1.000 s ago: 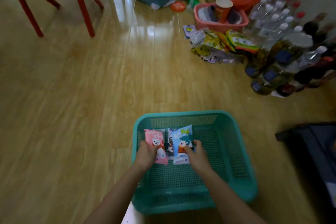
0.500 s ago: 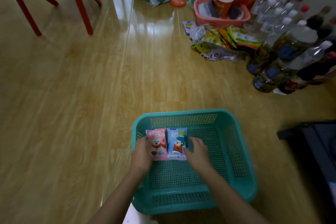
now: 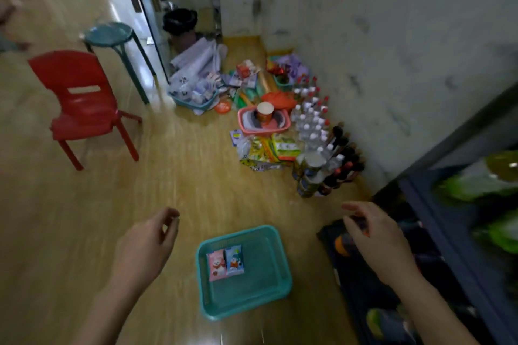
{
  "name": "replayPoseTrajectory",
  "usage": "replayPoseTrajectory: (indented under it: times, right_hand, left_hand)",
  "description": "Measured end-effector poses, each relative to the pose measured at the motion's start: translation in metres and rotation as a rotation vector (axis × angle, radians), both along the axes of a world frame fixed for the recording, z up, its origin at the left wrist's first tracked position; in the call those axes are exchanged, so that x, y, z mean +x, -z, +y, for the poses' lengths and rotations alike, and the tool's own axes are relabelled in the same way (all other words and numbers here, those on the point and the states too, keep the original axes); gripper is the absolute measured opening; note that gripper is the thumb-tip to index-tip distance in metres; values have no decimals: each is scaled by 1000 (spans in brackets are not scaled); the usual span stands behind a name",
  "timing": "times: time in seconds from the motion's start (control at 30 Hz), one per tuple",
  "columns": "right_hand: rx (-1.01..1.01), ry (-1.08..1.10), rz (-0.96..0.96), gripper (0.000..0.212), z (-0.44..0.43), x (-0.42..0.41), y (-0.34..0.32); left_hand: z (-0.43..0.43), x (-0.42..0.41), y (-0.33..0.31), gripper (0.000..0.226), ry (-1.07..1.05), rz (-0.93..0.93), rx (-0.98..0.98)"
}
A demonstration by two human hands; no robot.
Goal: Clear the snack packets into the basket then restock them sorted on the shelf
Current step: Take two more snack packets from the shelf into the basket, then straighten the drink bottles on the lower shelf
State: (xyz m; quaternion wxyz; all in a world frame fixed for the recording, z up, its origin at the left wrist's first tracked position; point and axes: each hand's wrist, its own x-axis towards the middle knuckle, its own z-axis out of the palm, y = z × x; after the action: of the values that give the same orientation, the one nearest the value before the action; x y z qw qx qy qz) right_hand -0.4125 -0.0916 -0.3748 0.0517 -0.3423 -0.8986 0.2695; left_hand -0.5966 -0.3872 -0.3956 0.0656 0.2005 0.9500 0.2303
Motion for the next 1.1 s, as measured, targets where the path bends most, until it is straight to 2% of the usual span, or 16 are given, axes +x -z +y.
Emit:
replayPoseTrajectory:
  times: [0.13, 0.3, 0.5, 0.57, 0.6, 0.67, 0.83, 0.93, 1.1]
  right_hand:
    - [59, 73, -4, 25, 3, 57, -116]
    - [134, 222, -18, 27, -22, 135, -185]
    - [159, 542, -1, 30, -78, 223, -219]
    - [213, 831, 13, 31, -128, 286, -233]
    - [224, 809, 27, 31, -126, 288, -230]
    - [282, 992, 18, 29, -156, 324, -240]
    - [290, 1002, -15, 30, -160, 339, -253]
    - [357, 1142, -11, 29, -190, 376, -260]
    - [404, 1280, -10, 29, -211, 423, -275]
  left_hand:
    - [16, 18, -116, 19, 99, 58, -5]
    - [35, 49, -184, 15, 259, 137, 51]
    - [74, 85, -222, 6, 535, 132, 124]
    - [119, 123, -238, 6, 842, 151, 168]
    - [122, 120, -243, 6, 835, 144, 183]
    - [151, 152, -257, 7, 1047, 193, 211]
    - [169, 172, -266, 13, 1097, 269, 259]
    - [189, 221, -281, 17, 1256, 263, 317]
    - [217, 294, -301, 16, 1404, 214, 436]
